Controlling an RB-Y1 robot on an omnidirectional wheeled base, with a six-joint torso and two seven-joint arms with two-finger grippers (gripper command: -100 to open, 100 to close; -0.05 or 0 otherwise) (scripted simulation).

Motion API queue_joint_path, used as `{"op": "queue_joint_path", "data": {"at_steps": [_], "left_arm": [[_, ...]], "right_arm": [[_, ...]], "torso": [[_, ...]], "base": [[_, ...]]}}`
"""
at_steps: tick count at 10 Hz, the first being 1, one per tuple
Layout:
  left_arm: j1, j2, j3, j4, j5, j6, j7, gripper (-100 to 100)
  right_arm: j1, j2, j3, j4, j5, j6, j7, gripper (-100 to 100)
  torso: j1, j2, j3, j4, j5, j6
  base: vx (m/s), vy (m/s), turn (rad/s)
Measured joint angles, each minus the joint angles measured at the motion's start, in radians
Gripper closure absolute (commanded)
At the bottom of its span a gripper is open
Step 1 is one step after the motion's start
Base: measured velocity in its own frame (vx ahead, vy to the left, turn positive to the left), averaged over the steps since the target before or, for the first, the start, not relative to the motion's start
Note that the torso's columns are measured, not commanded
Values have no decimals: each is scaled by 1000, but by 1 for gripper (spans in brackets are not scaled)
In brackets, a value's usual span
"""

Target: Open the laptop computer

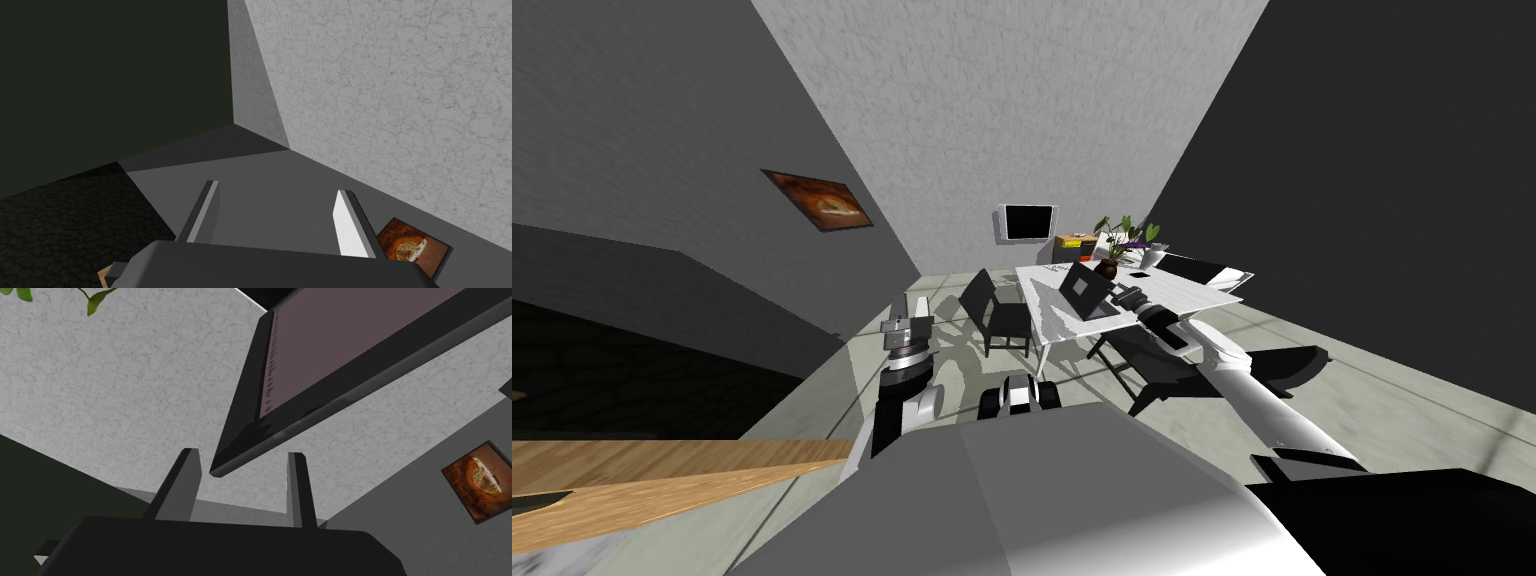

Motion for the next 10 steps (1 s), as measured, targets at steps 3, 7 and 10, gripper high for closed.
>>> {"op": "queue_joint_path", "data": {"at_steps": [3,7,10], "left_arm": [[0,0,0,0,0,0,0,0],[0,0,0,0,0,0,0,0],[0,0,0,0,0,0,0,0]], "right_arm": [[-22,19,16,56,-47,-8,-61,100],[-44,49,39,115,-101,-11,-131,100],[-49,73,40,138,-132,-13,-163,100]], "torso": [[0,-1,-1,-2,-1,1],[0,-2,-1,-4,-4,-1],[3,1,1,-1,-1,-1]], "base": [[-22,-107,61],[-20,-94,52],[-22,-88,32]]}}
